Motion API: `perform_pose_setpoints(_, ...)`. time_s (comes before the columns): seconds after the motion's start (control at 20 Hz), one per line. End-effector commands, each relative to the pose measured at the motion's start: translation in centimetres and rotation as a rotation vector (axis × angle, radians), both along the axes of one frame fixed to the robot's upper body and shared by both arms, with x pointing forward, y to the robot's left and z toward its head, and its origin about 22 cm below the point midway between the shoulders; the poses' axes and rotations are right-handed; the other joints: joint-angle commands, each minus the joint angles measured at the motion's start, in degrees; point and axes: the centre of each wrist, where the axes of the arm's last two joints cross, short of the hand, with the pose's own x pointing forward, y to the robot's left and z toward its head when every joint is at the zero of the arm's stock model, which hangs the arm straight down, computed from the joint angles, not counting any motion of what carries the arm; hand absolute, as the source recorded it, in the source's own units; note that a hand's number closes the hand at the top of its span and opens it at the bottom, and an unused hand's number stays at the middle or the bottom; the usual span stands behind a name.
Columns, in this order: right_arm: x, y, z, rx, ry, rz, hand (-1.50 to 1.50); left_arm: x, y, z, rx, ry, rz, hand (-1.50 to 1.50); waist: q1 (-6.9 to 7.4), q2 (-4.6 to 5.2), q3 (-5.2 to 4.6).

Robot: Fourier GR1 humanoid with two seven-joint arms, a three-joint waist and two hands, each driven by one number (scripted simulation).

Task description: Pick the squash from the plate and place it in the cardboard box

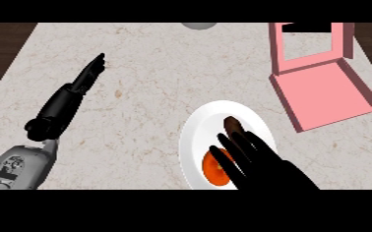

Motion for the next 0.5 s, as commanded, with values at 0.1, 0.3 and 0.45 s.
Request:
perform_pose_setpoints(0.1, -1.3, 4.8, -1.4, -0.096, 0.039, -0.087, -1.5, 0.2, -0.2, -0.1, 0.008, 0.003, 0.005, 0.0, -0.5, -0.11, 0.07)
perform_pose_setpoints(0.3, -1.4, 6.1, -2.3, -0.123, 0.05, -0.107, -1.5, -0.6, 0.3, 1.7, -0.005, -0.017, 0.006, 0.0, -0.22, -0.21, 0.12)
perform_pose_setpoints(0.45, -0.4, 7.7, -3.7, -0.174, 0.004, -0.127, -1.5, -0.6, -0.9, -0.5, -0.004, 0.019, 0.002, 0.0, -0.5, -0.06, 0.11)
